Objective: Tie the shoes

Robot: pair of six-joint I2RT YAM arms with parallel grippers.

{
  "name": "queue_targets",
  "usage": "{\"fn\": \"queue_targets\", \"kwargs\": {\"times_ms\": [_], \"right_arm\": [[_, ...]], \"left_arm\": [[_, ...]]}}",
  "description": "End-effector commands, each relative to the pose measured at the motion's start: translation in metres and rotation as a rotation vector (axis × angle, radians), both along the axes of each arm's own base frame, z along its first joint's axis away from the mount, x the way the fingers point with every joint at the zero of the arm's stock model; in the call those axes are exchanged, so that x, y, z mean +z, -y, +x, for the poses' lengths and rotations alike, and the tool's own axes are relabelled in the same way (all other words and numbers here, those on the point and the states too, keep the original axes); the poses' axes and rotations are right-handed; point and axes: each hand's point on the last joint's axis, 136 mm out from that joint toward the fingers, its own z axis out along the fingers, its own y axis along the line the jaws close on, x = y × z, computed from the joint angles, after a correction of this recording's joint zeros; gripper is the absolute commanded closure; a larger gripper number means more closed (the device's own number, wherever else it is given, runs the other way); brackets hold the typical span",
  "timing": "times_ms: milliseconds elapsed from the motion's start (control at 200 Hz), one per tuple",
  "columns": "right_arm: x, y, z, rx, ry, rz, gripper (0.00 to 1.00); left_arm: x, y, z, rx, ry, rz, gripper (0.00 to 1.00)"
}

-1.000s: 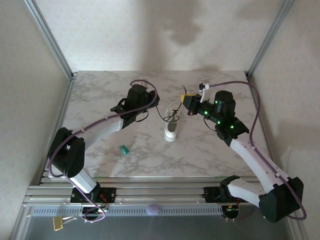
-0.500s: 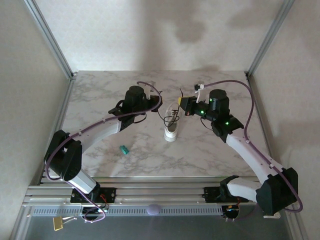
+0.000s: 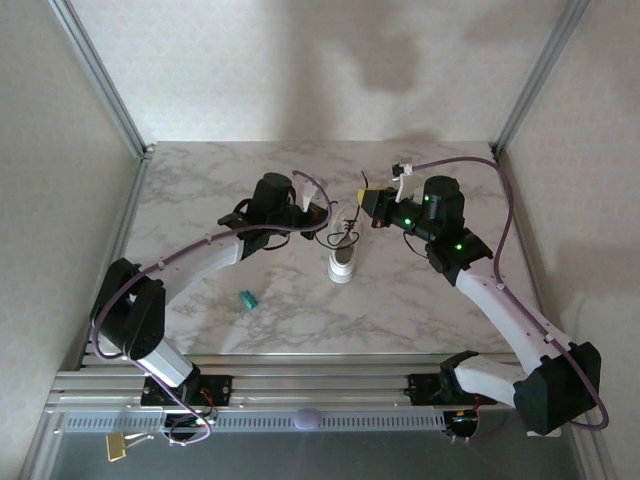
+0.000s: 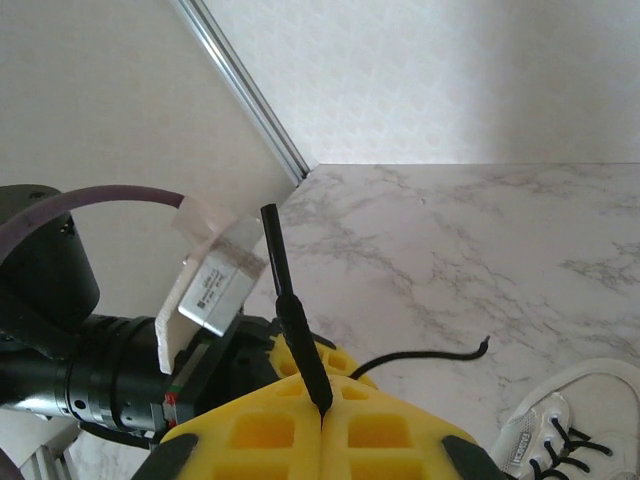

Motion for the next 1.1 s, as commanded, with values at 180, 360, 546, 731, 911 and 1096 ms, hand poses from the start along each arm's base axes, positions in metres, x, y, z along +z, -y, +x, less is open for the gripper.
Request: {"fn": "queue_targets", "kwargs": {"times_ms": [180, 360, 546, 731, 911, 1096], "right_arm": [[0.015, -0.002, 0.000, 0.006, 0.050, 0.009, 1.00], [0.012, -0.002, 0.001, 0.006, 0.048, 0.005, 1.00], [0.008, -0.003, 0.002, 0.005, 0.039, 0.001, 1.00], [0.006, -0.003, 0.002, 0.006, 0.035, 0.001, 1.00], [0.005, -0.003, 0.001, 0.008, 0.031, 0.005, 1.00], [0.004, -0.002, 0.000, 0.004, 0.029, 0.005, 1.00]], "left_arm": [[0.001, 0.010, -0.033, -0.186, -0.082, -0.016, 1.00], [-0.009, 0.009, -0.043, -0.184, -0.156, -0.019, 1.00], [-0.010, 0.005, -0.045, -0.140, -0.186, 0.004, 1.00], [-0.013, 0.003, -0.047, -0.115, -0.236, 0.005, 1.00], [-0.024, 0.004, -0.048, -0.119, -0.286, 0.021, 1.00], [-0.038, -0.002, -0.041, -0.060, -0.320, 0.072, 1.00]]}}
